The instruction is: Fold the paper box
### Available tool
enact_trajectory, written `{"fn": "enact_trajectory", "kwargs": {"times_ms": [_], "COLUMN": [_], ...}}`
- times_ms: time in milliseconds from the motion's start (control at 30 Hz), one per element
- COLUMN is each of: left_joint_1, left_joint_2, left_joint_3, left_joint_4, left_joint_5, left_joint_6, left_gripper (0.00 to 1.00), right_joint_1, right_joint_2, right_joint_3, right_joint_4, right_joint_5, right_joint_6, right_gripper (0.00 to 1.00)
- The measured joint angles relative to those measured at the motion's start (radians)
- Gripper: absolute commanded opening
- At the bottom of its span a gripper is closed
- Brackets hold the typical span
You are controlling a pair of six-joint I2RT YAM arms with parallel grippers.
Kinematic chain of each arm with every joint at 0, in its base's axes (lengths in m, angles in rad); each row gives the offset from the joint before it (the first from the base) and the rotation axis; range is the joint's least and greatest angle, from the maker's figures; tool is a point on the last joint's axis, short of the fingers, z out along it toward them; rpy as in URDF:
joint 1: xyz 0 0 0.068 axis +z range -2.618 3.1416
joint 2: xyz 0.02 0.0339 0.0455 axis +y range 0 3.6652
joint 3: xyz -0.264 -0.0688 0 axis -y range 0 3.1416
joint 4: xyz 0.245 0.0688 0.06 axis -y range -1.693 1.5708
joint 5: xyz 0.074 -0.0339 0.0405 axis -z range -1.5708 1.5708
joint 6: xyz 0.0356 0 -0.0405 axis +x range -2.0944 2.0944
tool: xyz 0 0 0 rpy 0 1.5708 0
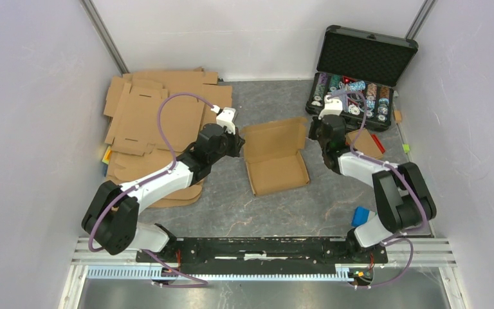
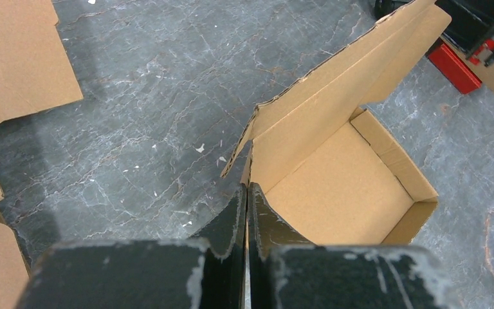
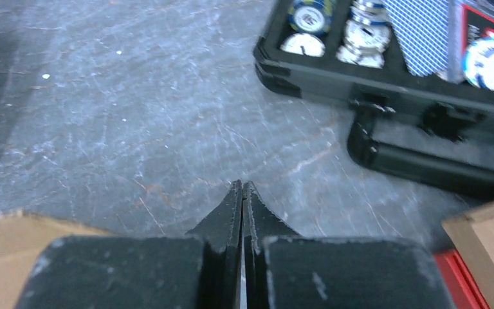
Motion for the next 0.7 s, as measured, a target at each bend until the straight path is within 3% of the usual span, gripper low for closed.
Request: {"fn": "enact_trajectory", "kwargs": {"times_ms": [167, 367, 700], "left_joint_1": [0.0, -0.004, -0.027], "left_joint_2": [0.0, 0.001, 0.003], "left_joint_3": [0.0, 0.0, 0.001], "left_joint_4": [0.0, -0.007, -0.025], "left_joint_5": [-0.008, -0.008, -0.038], "left_joint_6": [0.0, 0.0, 0.002], "left_gripper": [0.02, 0.02, 0.02], "right_joint_1": [-0.039, -0.035, -0.013], "right_joint_2": [0.083, 0.084, 0.026], "right_joint_3": [0.049, -0.032, -0.157], "right_joint_4": [0.049, 0.177, 0.266], "right_joint_5": [-0.204, -0.412, -0.452], "right_joint_6": [-0.009, 0.027, 0.033], "right_gripper": [0.0, 0.0, 0.0]}}
